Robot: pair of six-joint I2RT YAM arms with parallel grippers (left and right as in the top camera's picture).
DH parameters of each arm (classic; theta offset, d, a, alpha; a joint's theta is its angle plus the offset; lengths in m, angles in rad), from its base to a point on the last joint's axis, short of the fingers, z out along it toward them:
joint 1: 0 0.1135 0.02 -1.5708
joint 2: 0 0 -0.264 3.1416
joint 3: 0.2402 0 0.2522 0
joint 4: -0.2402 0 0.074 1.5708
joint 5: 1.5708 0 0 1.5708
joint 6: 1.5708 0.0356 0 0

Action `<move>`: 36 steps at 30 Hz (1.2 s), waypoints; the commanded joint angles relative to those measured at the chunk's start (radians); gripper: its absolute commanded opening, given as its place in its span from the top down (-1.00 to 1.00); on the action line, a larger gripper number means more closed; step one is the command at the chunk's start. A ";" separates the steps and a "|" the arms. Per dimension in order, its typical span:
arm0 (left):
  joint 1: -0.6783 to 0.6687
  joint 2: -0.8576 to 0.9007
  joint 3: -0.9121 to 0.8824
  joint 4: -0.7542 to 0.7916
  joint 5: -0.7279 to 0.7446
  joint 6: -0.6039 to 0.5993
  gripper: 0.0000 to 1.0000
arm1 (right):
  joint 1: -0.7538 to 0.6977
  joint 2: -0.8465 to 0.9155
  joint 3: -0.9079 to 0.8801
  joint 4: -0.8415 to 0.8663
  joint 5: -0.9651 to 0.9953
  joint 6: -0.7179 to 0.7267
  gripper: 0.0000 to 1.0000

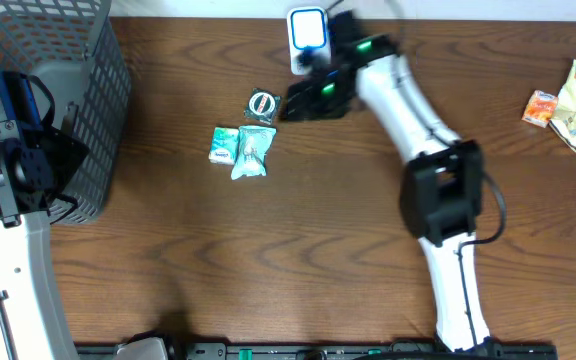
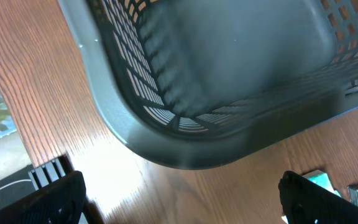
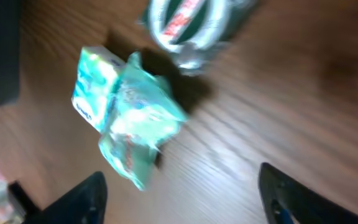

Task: Scan the item barcode
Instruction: 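Move the right gripper to the green packets and grasp one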

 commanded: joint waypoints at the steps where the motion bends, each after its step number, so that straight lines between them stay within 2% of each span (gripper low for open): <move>1: 0.005 -0.007 -0.002 -0.002 -0.010 -0.009 -0.96 | 0.066 -0.011 -0.031 0.045 0.102 0.150 -0.38; 6: 0.005 -0.007 -0.002 -0.002 -0.010 -0.009 -0.96 | 0.163 -0.011 -0.039 0.088 0.205 0.171 -0.20; 9: 0.005 -0.007 -0.002 -0.002 -0.010 -0.009 -0.95 | 0.217 -0.011 -0.051 0.083 0.348 0.220 -0.07; 16: 0.005 -0.007 -0.002 -0.002 -0.010 -0.009 -0.95 | 0.315 -0.008 -0.124 0.080 0.652 0.275 -0.04; 25: 0.005 -0.007 -0.002 -0.002 -0.010 -0.009 -0.96 | 0.312 -0.056 -0.127 -0.182 0.987 0.320 -0.05; 28: 0.005 -0.007 -0.002 -0.002 -0.010 -0.009 -0.96 | 0.299 -0.109 -0.127 -0.259 1.040 0.319 -0.07; 30: 0.005 -0.007 -0.002 -0.002 -0.010 -0.009 -0.95 | 0.296 -0.153 -0.127 -0.268 1.024 0.281 -0.07; 36: 0.005 -0.007 -0.002 -0.002 -0.010 -0.009 -0.96 | 0.337 -0.212 -0.127 -0.139 0.867 -0.013 -0.10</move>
